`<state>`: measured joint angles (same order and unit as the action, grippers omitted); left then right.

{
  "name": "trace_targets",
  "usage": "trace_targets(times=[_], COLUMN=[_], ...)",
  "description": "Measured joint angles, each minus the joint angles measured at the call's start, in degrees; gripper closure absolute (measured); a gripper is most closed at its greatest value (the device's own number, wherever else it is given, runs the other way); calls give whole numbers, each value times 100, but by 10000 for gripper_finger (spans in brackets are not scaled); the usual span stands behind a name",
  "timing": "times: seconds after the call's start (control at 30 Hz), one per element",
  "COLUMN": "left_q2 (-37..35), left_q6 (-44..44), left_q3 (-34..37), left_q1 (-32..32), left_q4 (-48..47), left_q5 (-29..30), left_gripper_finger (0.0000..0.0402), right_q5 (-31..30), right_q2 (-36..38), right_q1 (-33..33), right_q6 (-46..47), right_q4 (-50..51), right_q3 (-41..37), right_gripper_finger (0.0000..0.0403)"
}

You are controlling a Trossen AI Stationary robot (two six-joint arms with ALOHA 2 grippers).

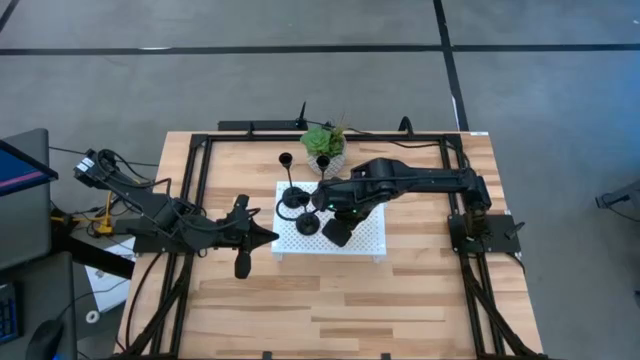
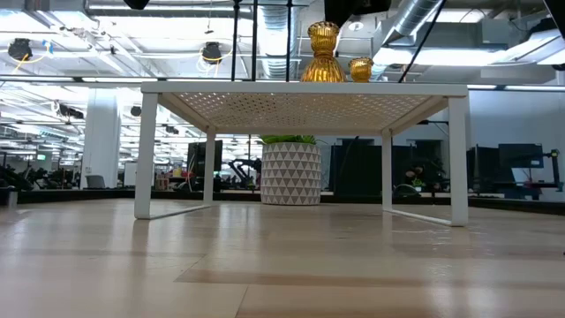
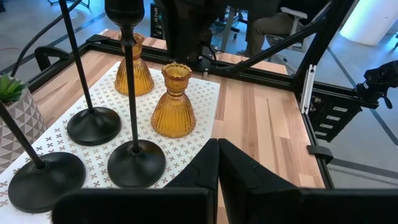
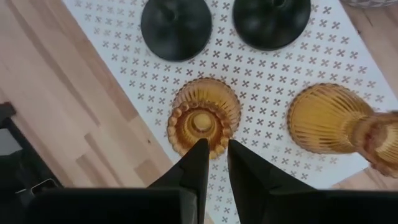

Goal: Pick & Place candle stick holders
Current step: Put the gold vase on the shelf

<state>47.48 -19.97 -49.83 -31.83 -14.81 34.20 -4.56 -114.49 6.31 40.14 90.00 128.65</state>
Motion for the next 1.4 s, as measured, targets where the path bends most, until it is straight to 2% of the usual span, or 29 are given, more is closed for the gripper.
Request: trace_targets(times=[0.27,0.47,0.63,0.8,0.93,1.03,1.1,1.27,1.4], left_q2=[-2,114,673,1384,1686,1787,1794,1794,1847], left_q6=[0,5,180,880,1481,1617,1614,1611,1488], left_q3=[1,1,3,5,5,5,5,5,2], left_q1=[0,-27,-181,-283,-268,-175,-118,-31,123], left_q4=[2,38,310,1186,1882,2040,2044,2126,2187], left_q5=[0,-17,-5,306,348,345,345,97,-90], left_gripper_finger=[394,395,397,397,398,398,398,398,398], right_q5=[9,-243,-1687,-3284,-4189,-4793,-4883,-4659,-4554], right_q2=[405,844,1216,1463,1481,1494,1530,1928,2583], right_q1=[3,294,878,1725,2306,2615,2722,2827,2865], right_q6=[22,-91,149,877,1271,1302,1335,1357,888], right_q4=[19,-78,-27,-29,-7,-8,-7,-105,-1088], right_q3=[-1,12,7,7,5,-156,-428,-1332,-2330], right_gripper_finger=[358,398,401,402,403,403,403,403,403])
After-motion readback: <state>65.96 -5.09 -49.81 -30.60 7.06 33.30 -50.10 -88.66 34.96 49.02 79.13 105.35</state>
